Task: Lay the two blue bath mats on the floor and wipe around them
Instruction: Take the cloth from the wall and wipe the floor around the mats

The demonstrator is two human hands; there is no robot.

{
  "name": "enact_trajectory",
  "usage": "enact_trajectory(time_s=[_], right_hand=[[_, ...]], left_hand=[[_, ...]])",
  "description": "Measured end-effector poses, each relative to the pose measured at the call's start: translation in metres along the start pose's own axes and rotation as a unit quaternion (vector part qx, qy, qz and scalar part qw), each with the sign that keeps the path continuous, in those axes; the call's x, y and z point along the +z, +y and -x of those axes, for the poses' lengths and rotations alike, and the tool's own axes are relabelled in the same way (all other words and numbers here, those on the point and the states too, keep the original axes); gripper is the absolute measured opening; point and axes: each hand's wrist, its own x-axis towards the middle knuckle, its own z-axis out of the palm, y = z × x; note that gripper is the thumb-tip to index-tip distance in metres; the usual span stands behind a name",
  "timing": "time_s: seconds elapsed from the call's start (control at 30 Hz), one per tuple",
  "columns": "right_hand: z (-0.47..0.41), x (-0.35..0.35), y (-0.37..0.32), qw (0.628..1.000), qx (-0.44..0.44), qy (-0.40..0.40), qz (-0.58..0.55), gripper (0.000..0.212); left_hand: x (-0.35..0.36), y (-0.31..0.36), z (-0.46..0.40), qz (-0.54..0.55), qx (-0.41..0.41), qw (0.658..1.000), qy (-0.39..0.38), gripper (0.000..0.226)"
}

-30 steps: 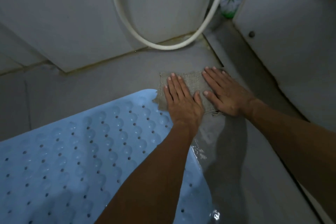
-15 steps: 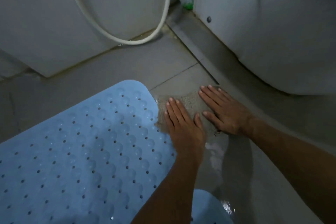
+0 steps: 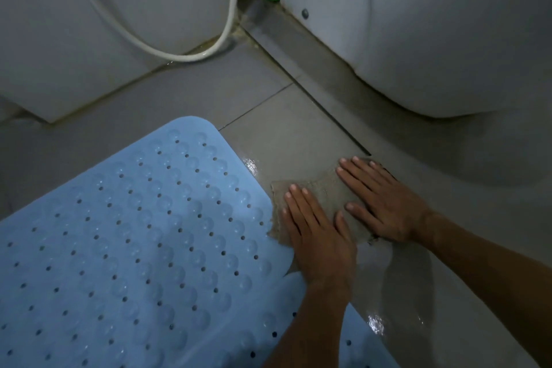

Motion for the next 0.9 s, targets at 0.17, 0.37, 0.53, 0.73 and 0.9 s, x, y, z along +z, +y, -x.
enact_trajectory(time_s=[0.17,0.37,0.53,0.73,0.9], right_hand=[[0.000,0.003,0.002,1.000,-0.005,0.004,0.007,0.069],[0.000,0.005,0.003,1.000,-0.010,0.020,0.005,0.069],[0.000,0.008,0.004,0.999,-0.016,0.035,0.012,0.069],[0.000,0.010,0.002,0.998,0.001,0.047,0.053,0.075],[0.006,0.014,-0.008,0.999,0.019,0.039,0.020,0.069]], left_hand=[[0.004,-0.001,-0.003,0.007,0.004,1.000,0.004,0.073],[0.012,-0.003,-0.006,0.008,0.013,1.000,0.025,0.071],[0.010,-0.005,-0.003,-0.038,0.035,0.998,0.020,0.072],[0.010,-0.006,-0.003,-0.060,0.037,0.997,0.006,0.074],[0.008,-0.005,-0.006,-0.069,0.018,0.997,-0.022,0.074]])
